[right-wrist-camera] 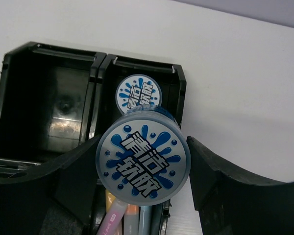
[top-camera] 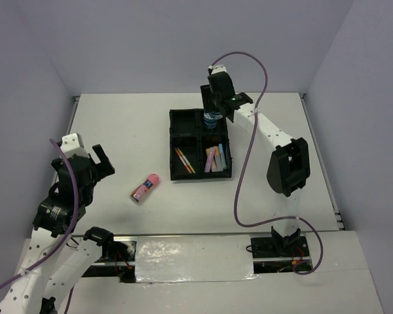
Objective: Sort the stationery into containers
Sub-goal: Place the stationery in the storage box.
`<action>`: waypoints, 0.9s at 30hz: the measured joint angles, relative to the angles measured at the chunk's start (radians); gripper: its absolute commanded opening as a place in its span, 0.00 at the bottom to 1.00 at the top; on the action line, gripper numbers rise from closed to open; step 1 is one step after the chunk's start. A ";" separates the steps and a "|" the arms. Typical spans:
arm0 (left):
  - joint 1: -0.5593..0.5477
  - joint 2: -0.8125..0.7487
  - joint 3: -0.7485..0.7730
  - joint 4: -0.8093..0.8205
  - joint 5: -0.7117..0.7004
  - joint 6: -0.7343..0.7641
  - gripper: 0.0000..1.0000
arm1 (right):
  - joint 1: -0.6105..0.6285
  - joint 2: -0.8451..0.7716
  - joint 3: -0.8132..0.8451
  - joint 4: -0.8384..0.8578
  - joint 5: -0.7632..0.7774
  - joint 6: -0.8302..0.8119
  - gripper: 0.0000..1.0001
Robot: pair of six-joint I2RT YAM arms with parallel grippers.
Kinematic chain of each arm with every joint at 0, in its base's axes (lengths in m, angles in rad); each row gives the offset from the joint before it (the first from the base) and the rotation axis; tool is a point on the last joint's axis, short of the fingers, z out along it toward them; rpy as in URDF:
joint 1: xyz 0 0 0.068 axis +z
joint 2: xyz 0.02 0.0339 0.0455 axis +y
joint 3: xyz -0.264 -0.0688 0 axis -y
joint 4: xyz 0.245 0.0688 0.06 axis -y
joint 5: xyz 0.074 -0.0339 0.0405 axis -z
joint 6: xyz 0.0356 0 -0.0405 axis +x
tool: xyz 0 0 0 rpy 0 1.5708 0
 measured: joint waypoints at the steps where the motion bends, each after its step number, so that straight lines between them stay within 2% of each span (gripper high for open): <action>1: 0.000 0.000 -0.001 0.000 0.002 0.000 0.99 | 0.000 0.008 -0.006 0.005 -0.001 -0.006 0.00; 27: 0.000 0.020 -0.003 0.007 0.024 0.004 0.99 | -0.003 0.105 -0.076 0.074 -0.053 -0.008 0.00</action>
